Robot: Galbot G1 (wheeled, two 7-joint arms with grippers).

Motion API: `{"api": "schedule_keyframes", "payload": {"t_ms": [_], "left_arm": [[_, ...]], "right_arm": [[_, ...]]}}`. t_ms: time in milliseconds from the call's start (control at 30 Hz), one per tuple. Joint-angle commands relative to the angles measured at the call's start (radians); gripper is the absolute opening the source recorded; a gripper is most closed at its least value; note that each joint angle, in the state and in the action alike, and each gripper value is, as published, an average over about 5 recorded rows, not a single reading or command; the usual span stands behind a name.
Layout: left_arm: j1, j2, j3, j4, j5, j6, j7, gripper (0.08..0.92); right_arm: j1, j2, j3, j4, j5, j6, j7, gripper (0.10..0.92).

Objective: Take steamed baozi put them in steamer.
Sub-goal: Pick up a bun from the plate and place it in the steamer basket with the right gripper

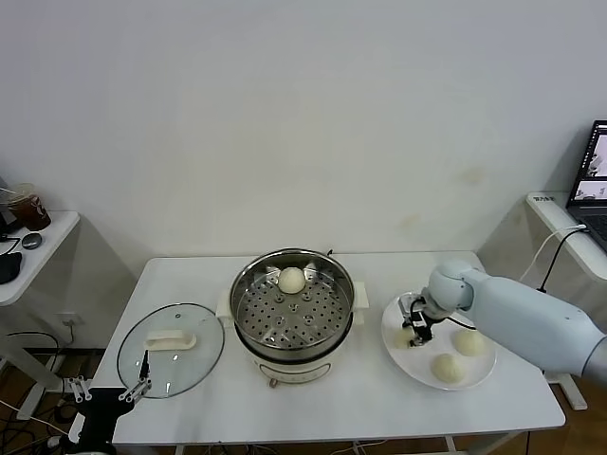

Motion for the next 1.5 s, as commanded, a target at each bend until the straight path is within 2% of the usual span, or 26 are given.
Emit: {"api": "schedule_keyframes", "payload": {"t_ms": [33,267,433,600,933,1233,1500], "left_arm": [[-0.001,0.001,0.002,0.0,0.0,0.0,0.001,0.823],[-0.02,0.015,0.013,0.002,-0.004,0.002,0.005,0.823],[-0.042,0.031,0.024,0.002,-0.01,0.008,0.008,0.823],[-0.054,0.047,0.028,0.002,-0.015,0.011,0.009,0.823],[-0.062,0.039,0.035,0.014,-0.006,0.009,0.004,0.823],[-0.065,0.036,0.014,0.015,-0.01,0.007,-0.002,0.823],[-0.069,0.03,0.008,0.004,-0.009,0.009,-0.001,0.823]], "right_arm": [[0.149,-0.073,-0.034,0.071,0.075,-0.007,-0.029,0.414],[0.584,-0.081,-0.25,0.19,0.325,-0.104,-0.041,0.424],[0.871,0.039,-0.407,0.284,0.543,-0.221,-0.008,0.428],[0.937,0.205,-0.459,0.333,0.708,-0.325,0.069,0.433],[0.655,0.519,-0.402,0.197,0.734,-0.436,0.224,0.433],[0.513,0.643,-0.379,0.008,0.692,-0.436,0.271,0.433],[0.441,0.706,-0.361,-0.087,0.655,-0.436,0.279,0.433]]}}
